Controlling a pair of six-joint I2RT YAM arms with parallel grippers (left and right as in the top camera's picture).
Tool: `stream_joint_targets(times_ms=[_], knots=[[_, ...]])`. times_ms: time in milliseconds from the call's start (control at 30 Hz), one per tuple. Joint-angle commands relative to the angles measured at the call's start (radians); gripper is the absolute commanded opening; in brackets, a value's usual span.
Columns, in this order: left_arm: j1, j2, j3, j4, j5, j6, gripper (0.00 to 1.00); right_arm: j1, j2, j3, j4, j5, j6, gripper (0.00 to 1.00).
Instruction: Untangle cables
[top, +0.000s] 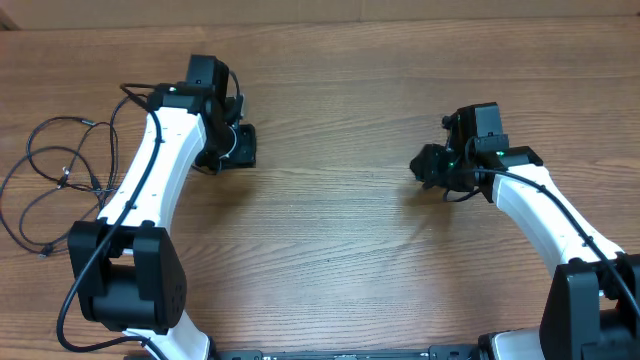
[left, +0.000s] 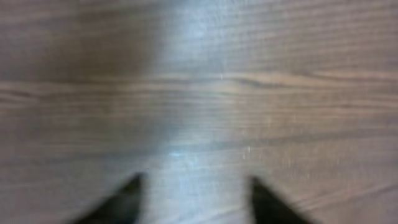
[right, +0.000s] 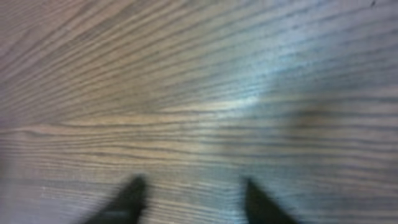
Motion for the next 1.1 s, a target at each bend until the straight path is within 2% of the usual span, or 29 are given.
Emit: stream_joint_targets(times_ms=[0,33,67,100,133,167,200,233,267,300,333,367,400,433,467,500,900,1067], knots=[[-0.010,0.002,0.013,-0.051,0.085,0.037,1.00,0.002,-0.019,0.082,0.012,-0.001,-0.043,0.31],[-0.010,0.002,0.013,-0.065,0.105,0.054,0.53,0.002,-0.019,0.109,0.014,-0.001,-0.051,0.84],[-0.010,0.002,0.013,-0.071,0.107,0.064,0.04,0.002,-0.019,0.124,0.014,-0.002,-0.068,0.93],[-0.010,0.002,0.013,-0.083,0.107,0.055,0.04,0.002,-0.019,0.135,0.014,-0.001,-0.081,0.94],[-0.011,0.002,0.013,-0.092,0.107,0.030,0.04,0.002,-0.020,0.151,0.009,-0.002,-0.098,0.86],[-0.011,0.002,0.013,-0.098,0.107,0.003,0.04,0.002,-0.021,0.166,0.000,-0.002,-0.101,0.60],[-0.013,0.002,0.013,-0.104,0.108,-0.010,0.04,0.001,-0.021,0.181,-0.012,-0.001,-0.102,0.24],[-0.014,0.002,0.013,-0.110,0.107,-0.012,0.04,0.002,-0.021,0.214,-0.051,-0.002,-0.101,0.04],[-0.014,0.002,0.013,-0.110,0.108,-0.007,0.04,0.002,-0.021,0.233,-0.085,-0.002,-0.101,0.04],[-0.014,0.002,0.013,-0.114,0.108,-0.004,0.40,0.002,-0.021,0.250,-0.113,-0.001,-0.101,0.04],[-0.014,0.002,0.013,-0.119,0.107,-0.004,0.92,0.002,-0.021,0.266,-0.144,-0.001,-0.101,0.04],[-0.014,0.002,0.013,-0.124,0.107,-0.004,0.94,0.002,-0.021,0.287,-0.188,-0.001,-0.101,0.04],[-0.014,0.002,0.013,-0.124,0.107,0.000,0.88,0.001,-0.021,0.301,-0.219,-0.001,-0.101,0.04],[-0.014,0.002,0.013,-0.124,0.107,0.002,0.68,0.001,-0.021,0.311,-0.240,-0.001,-0.101,0.04],[-0.013,0.002,0.013,-0.123,0.106,0.004,0.15,0.002,-0.022,0.320,-0.257,-0.001,-0.101,0.04],[-0.013,0.002,0.013,-0.127,0.107,0.003,0.04,0.002,-0.023,0.329,-0.279,-0.001,-0.101,0.04],[-0.013,0.002,0.013,-0.209,0.107,0.003,0.04,0.002,-0.031,0.355,-0.552,-0.002,-0.127,0.04],[-0.013,0.002,0.014,-0.311,0.107,0.003,0.04,0.002,-0.031,0.355,-0.668,-0.014,-0.125,0.04]])
